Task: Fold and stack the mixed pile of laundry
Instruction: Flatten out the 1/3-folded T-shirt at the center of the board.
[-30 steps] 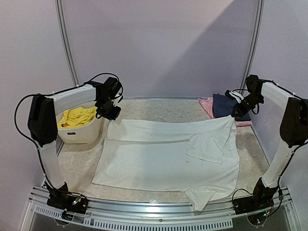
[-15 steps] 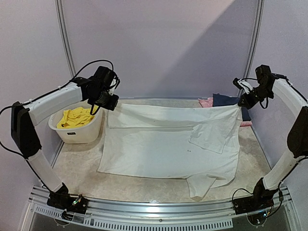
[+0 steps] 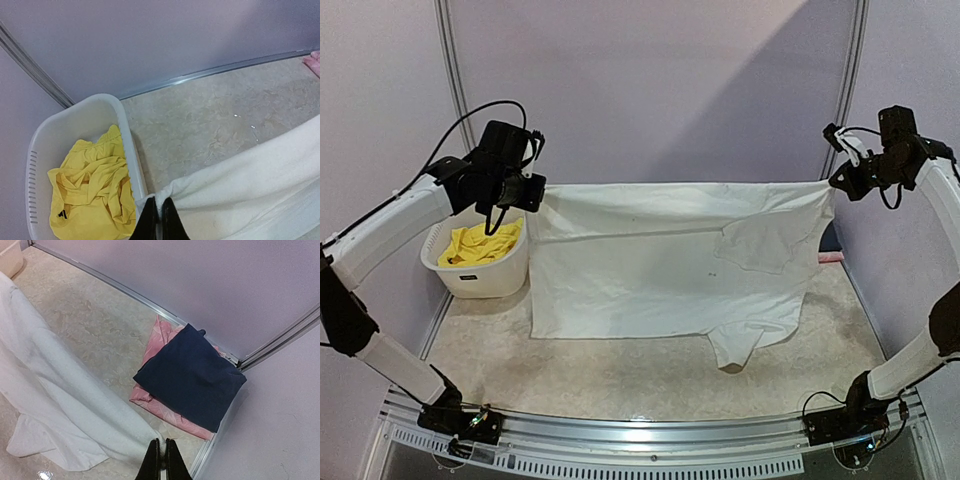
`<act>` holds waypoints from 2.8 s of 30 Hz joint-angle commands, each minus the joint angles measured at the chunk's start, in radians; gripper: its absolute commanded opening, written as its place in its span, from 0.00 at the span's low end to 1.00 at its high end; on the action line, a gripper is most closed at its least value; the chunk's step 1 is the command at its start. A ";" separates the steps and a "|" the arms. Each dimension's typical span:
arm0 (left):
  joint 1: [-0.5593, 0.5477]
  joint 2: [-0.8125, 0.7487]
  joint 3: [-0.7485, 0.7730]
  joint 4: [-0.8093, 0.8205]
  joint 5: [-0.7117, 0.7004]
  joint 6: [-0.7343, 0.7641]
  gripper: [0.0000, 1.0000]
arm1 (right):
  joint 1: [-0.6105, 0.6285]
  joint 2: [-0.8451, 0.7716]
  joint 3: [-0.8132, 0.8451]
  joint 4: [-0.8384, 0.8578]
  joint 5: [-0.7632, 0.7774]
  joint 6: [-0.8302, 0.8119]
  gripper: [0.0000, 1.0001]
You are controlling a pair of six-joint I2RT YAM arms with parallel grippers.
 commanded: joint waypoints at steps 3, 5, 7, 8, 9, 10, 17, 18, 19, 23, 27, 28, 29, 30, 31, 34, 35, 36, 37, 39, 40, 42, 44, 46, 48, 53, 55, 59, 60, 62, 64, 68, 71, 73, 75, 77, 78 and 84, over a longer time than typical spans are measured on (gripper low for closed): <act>-0.081 -0.087 0.001 0.013 -0.135 0.053 0.00 | -0.007 -0.087 0.043 -0.027 -0.003 -0.010 0.00; -0.114 -0.111 0.006 0.010 -0.165 0.062 0.00 | -0.007 -0.120 0.062 -0.036 -0.004 -0.012 0.00; -0.142 -0.139 0.010 0.012 -0.194 0.068 0.00 | -0.007 -0.147 0.086 -0.047 -0.006 -0.015 0.00; -0.154 -0.153 0.012 0.012 -0.207 0.069 0.00 | -0.006 -0.158 0.099 -0.054 -0.010 -0.015 0.00; -0.168 -0.169 0.013 0.013 -0.222 0.071 0.00 | -0.007 -0.176 0.112 -0.061 -0.013 -0.015 0.00; -0.182 -0.183 0.013 0.015 -0.239 0.074 0.00 | -0.007 -0.189 0.129 -0.068 -0.018 -0.015 0.00; -0.301 -0.297 -0.031 0.026 -0.369 0.079 0.00 | -0.007 -0.268 0.165 -0.126 -0.052 -0.019 0.00; -0.322 -0.314 -0.039 0.026 -0.386 0.079 0.00 | -0.007 -0.288 0.158 -0.129 -0.059 -0.021 0.00; -0.347 -0.329 -0.045 0.028 -0.406 0.081 0.00 | -0.006 -0.316 0.154 -0.130 -0.067 -0.021 0.00; -0.464 -0.389 -0.062 0.040 -0.501 0.108 0.00 | -0.007 -0.397 0.158 -0.148 -0.100 -0.023 0.00; -0.609 -0.451 -0.081 0.090 -0.658 0.177 0.00 | -0.007 -0.482 0.181 -0.157 -0.115 -0.024 0.00; -0.646 -0.461 -0.085 0.099 -0.698 0.190 0.00 | -0.007 -0.501 0.191 -0.162 -0.117 -0.024 0.00; -0.699 -0.469 -0.090 0.115 -0.733 0.208 0.00 | -0.007 -0.513 0.202 -0.171 -0.122 -0.024 0.00; -0.739 -0.475 -0.096 0.134 -0.768 0.230 0.00 | -0.007 -0.530 0.213 -0.180 -0.130 -0.024 0.00; -0.780 -0.479 -0.101 0.156 -0.806 0.255 0.00 | -0.006 -0.542 0.223 -0.191 -0.150 -0.025 0.00; -0.907 -0.482 -0.129 0.281 -0.911 0.376 0.00 | -0.007 -0.577 0.246 -0.204 -0.185 -0.035 0.00; -0.946 -0.480 -0.142 0.342 -0.943 0.431 0.00 | -0.007 -0.589 0.253 -0.204 -0.188 -0.035 0.00; -0.981 -0.477 -0.155 0.412 -0.975 0.490 0.00 | -0.007 -0.599 0.265 -0.203 -0.189 -0.030 0.00; -1.015 -0.475 -0.170 0.497 -1.002 0.561 0.00 | -0.007 -0.608 0.280 -0.207 -0.189 -0.026 0.00; -1.070 -0.475 -0.197 0.671 -1.043 0.710 0.00 | -0.007 -0.621 0.312 -0.211 -0.188 -0.020 0.00; -1.092 -0.474 -0.204 0.750 -1.062 0.770 0.00 | -0.006 -0.630 0.326 -0.211 -0.186 -0.016 0.00; -1.125 -0.470 -0.206 0.860 -1.085 0.854 0.00 | -0.007 -0.638 0.353 -0.207 -0.181 -0.006 0.00; -1.140 -0.457 -0.192 0.896 -1.093 0.903 0.00 | -0.007 -0.638 0.372 -0.200 -0.176 0.006 0.00; -1.141 -0.430 -0.169 0.937 -1.088 0.959 0.00 | -0.007 -0.633 0.378 -0.180 -0.170 0.021 0.00; -1.135 -0.393 -0.152 1.080 -1.068 1.093 0.00 | -0.006 -0.611 0.379 -0.156 -0.174 0.032 0.00; -0.995 -0.305 -0.107 1.092 -1.043 1.151 0.00 | -0.006 -0.532 0.256 -0.104 -0.193 0.019 0.00; -0.908 -0.307 -0.100 0.830 -1.045 0.935 0.00 | -0.007 -0.517 0.169 -0.080 -0.210 0.002 0.00; -0.753 -0.329 -0.077 0.104 -0.911 0.230 0.00 | -0.006 -0.469 -0.001 -0.065 -0.269 -0.020 0.00; -0.726 -0.333 -0.110 0.063 -0.889 0.178 0.00 | -0.007 -0.465 -0.060 -0.034 -0.276 -0.022 0.00; -0.681 -0.331 -0.186 0.056 -0.845 0.116 0.00 | -0.007 -0.459 -0.172 0.019 -0.271 -0.020 0.00; -0.629 -0.313 -0.235 0.052 -0.770 0.050 0.00 | -0.006 -0.443 -0.266 0.072 -0.256 -0.015 0.00; -0.528 -0.227 -0.262 0.087 -0.698 0.032 0.00 | -0.007 -0.388 -0.339 0.189 -0.190 0.033 0.00; -0.432 -0.174 -0.209 0.053 -0.622 0.017 0.00 | -0.007 -0.337 -0.310 0.262 -0.135 0.080 0.00; -0.340 -0.145 -0.138 -0.016 -0.526 -0.021 0.00 | -0.007 -0.301 -0.265 0.292 -0.109 0.099 0.00; -0.278 -0.109 -0.040 -0.079 -0.464 -0.024 0.00 | -0.006 -0.258 -0.217 0.308 -0.092 0.116 0.00; -0.254 -0.079 0.038 -0.118 -0.438 0.006 0.00 | -0.008 -0.219 -0.162 0.315 -0.075 0.131 0.00; -0.253 -0.073 0.068 -0.126 -0.437 0.028 0.00 | -0.007 -0.191 -0.130 0.309 -0.075 0.137 0.00; -0.268 -0.134 0.206 -0.158 -0.465 0.097 0.00 | -0.007 -0.195 0.033 0.273 -0.100 0.193 0.00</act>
